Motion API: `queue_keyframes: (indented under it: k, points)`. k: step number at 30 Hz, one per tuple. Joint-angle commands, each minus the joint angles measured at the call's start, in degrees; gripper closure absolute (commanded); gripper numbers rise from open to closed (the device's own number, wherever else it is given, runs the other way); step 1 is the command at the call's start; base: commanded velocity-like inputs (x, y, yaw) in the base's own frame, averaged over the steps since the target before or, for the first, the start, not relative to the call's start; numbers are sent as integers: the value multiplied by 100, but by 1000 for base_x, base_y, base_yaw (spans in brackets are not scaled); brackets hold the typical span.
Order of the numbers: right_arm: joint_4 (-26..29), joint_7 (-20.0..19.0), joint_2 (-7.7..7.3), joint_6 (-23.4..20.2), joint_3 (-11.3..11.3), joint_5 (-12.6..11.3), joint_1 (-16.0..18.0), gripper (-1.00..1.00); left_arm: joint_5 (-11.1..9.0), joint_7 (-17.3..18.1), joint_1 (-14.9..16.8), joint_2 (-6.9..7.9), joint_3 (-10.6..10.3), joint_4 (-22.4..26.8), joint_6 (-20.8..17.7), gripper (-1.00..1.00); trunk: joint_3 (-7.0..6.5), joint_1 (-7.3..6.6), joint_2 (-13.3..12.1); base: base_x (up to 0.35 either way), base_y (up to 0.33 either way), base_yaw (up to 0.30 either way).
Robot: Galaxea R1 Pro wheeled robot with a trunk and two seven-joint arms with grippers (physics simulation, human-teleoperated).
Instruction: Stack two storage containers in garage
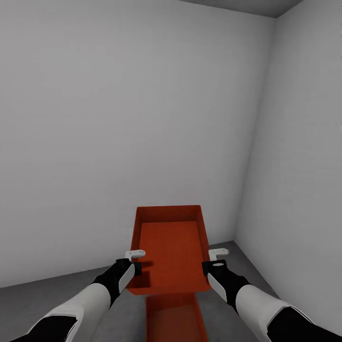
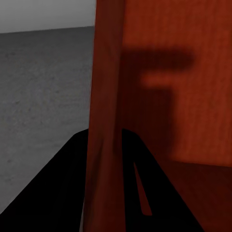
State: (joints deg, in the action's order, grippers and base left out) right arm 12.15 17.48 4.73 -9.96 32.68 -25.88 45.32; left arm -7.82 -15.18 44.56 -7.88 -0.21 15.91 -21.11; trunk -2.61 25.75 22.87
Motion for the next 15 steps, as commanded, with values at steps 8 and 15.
queue_keyframes:
  k: [8, 15]
  points:
    - [-26, 53, -7, -41, 43, -66, 2, 100, 211, -71, 0, 50, -51, 26, 168, 100, 2, 3, 5, 81, -202, 0]
    - [-26, 53, -7, -37, 46, -66, 1, 100, 211, -72, 0, 50, -57, 26, 185, 100, 2, 3, 5, 65, -83, 34]
